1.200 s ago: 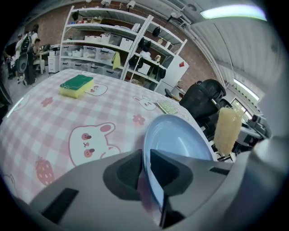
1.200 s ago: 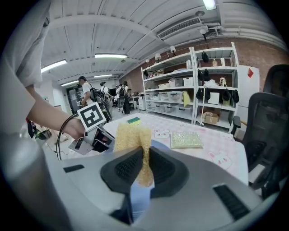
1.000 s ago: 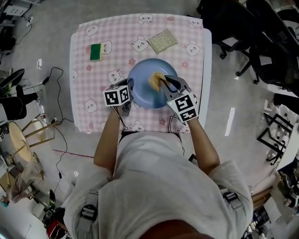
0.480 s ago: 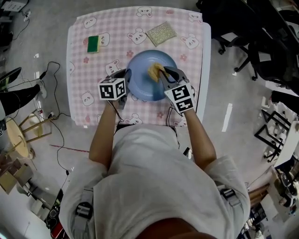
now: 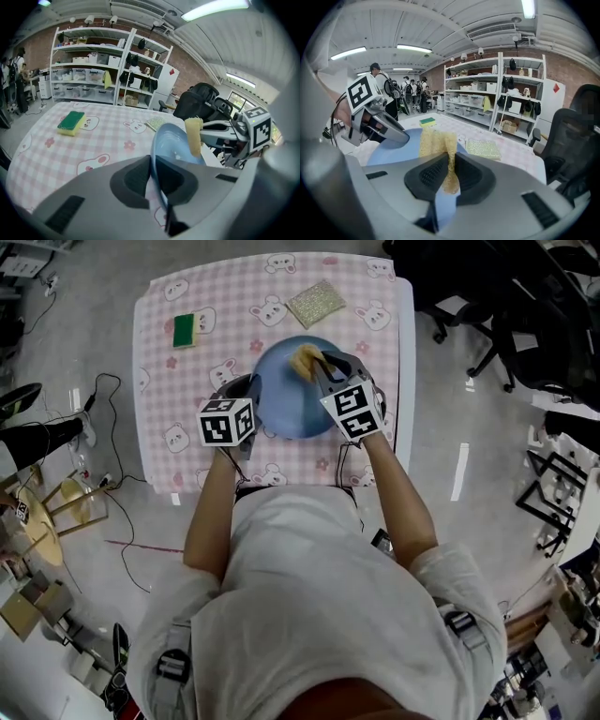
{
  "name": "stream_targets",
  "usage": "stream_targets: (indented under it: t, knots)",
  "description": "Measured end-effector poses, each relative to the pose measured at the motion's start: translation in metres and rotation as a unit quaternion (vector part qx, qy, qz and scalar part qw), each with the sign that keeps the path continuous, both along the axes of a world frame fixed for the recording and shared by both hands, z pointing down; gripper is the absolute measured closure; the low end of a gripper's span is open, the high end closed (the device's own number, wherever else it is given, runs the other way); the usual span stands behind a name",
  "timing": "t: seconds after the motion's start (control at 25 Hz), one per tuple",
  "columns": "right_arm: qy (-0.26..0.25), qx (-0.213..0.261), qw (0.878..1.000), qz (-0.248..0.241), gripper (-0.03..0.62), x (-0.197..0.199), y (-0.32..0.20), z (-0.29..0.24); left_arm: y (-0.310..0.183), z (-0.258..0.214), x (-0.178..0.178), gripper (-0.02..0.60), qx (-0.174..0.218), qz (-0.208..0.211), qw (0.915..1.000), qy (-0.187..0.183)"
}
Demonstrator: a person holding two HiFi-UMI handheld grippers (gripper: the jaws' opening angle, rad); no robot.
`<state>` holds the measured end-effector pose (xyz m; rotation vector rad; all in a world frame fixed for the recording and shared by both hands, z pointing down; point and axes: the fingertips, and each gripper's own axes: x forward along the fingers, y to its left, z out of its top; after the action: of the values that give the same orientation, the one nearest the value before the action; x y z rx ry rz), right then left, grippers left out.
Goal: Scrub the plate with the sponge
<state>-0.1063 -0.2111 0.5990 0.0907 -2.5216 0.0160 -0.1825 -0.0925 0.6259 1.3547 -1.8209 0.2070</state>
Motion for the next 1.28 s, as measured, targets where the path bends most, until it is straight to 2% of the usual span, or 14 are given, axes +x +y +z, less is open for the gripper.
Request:
stream_targets:
  t: [0.16,0.32,0.6,1.0,1.2,1.28]
  knots:
    - [0.02,0.011,1.0,0.005,0.546,-0.002,-0.002,0.01,0.005,-0.003,0.007,0.548,-0.001,0.003,1.0,-0.001]
    - [0.045,0.032,0.998,-0.001,0.546,-0.008,-0.004,0.017,0.005,-0.009,0.012,0.551,-0.008,0.021,0.9995,-0.023]
    - [0.063,0.069,0.995,-0.021,0.546,-0.018,0.006,0.024,0.007,-0.01,0.013,0.549,-0.01,0.011,0.9998,-0.016]
    - [0.069,0.127,0.986,-0.088,0.545,-0.034,0.036,0.029,0.003,-0.011,0.014,0.549,-0.015,0.014,0.9997,-0.016]
    - [0.063,0.176,0.972,-0.141,0.546,-0.036,0.054,0.029,0.002,-0.011,0.012,0.549,-0.02,0.011,0.9997,-0.008]
    - [0.059,0.181,0.969,-0.158,0.546,-0.035,0.06,0.03,0.001,-0.01,0.011,0.549,-0.022,0.01,0.9997,-0.002]
